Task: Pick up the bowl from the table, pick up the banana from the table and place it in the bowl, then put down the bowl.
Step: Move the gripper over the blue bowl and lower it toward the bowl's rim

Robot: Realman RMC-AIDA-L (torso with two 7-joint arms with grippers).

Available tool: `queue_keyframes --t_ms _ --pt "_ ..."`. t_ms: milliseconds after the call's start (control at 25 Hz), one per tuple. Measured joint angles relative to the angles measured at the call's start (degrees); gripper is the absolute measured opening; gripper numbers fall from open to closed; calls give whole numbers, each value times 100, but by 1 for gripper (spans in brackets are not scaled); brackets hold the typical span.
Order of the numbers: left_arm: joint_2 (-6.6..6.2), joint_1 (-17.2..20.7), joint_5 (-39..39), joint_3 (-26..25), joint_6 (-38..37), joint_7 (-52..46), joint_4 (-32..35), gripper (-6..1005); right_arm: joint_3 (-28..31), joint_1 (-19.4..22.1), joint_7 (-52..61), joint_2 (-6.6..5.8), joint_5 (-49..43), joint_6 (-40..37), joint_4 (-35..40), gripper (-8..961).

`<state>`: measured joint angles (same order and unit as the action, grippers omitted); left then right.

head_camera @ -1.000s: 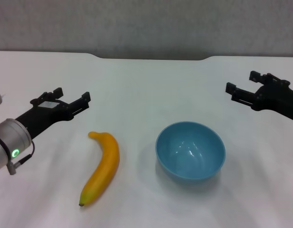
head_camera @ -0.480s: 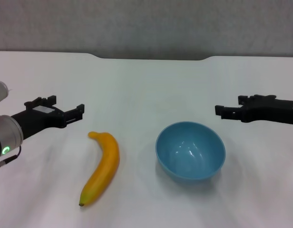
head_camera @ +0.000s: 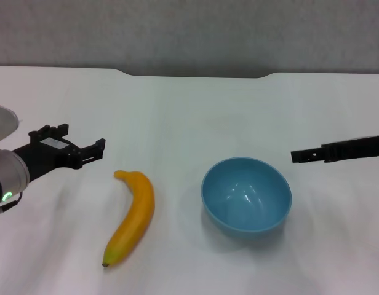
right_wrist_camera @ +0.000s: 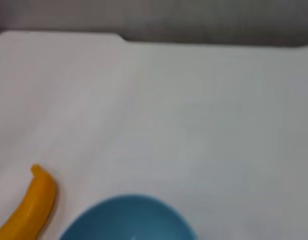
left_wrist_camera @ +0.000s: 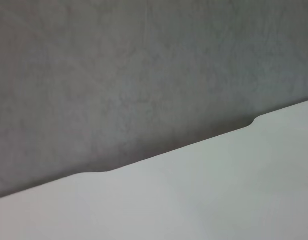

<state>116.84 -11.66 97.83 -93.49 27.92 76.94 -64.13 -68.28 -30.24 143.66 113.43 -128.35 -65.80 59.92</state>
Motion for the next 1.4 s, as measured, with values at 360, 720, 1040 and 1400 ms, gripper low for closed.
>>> queue_keyframes --t_ms 360,720,1040,1400 --pt "14 -26 -23 652 -676 166 35 906 81 -698 -9 -108 -166 -43 -1313 891" --pt "24 -38 -20 957 -1092 128 6 907 29 -941 -13 -60 -218 191 -1954 891" --pt "23 -84 -199 957 -1117 81 36 906 -7 -996 -18 92 -352 490 -2186 892" --pt "23 -113 -307 955 -1123 113 50 906 -128 -1227 -147 103 -349 926 -2666 892"
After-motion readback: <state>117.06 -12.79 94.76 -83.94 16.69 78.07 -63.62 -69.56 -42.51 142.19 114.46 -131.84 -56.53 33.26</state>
